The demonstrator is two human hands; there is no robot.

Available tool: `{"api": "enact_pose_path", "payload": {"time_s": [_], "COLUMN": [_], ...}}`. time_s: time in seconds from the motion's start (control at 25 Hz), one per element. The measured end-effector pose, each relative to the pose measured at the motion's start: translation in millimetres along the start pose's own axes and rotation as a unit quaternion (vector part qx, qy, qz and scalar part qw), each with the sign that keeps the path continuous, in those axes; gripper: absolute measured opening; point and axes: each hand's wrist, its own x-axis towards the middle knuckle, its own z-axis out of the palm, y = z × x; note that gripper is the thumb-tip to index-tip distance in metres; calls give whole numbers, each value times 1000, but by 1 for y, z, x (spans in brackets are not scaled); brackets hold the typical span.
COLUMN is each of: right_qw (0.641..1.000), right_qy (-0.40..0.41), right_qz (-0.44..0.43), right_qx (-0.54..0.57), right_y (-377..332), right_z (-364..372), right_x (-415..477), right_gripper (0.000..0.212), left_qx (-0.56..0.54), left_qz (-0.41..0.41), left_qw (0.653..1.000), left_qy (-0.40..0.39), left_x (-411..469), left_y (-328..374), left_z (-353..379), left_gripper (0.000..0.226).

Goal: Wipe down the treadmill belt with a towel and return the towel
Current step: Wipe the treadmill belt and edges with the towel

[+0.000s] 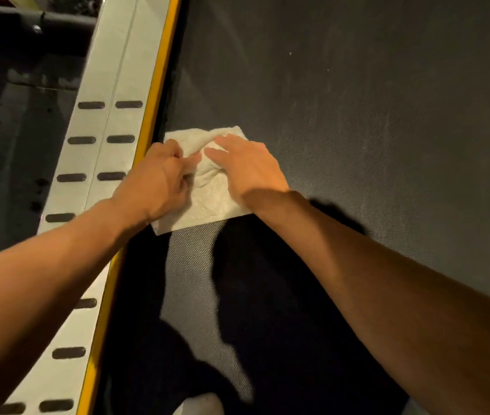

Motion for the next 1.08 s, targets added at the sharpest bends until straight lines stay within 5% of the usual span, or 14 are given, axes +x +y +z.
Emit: {"api": "enact_pose_path", "payload": {"time_s": [0.16,0.28,0.4,0.56,0.84,1.08], "right_qw": [997,985,978,982,964,988], "right_qy": [-25,127,184,152,250,133], "right_qz": [-61,-109,-72,-73,-54,13], "right_qx": [29,41,69,86,70,76], "right_y": [-17,-5,-4,-6,44,40], "right_z": [7,25,37,30,22,10], "right_x": [-1,-43,-42,-29,-87,-91], "right_gripper": [53,51,46,40,32,39], "left_qx": [15,26,8,28,-8,38], "left_qz": [7,69,61,14,103,89], "left_qw": [1000,997,998,999,993,993], "left_qy": [7,-16,-30,-28,-54,-64], "left_x": [-22,-43,-41,-28,-21,2], "left_y": [-8,11,17,15,72,75], "left_z": [-1,5,5,6,17,17], "left_gripper": [27,46,45,38,42,30]}}
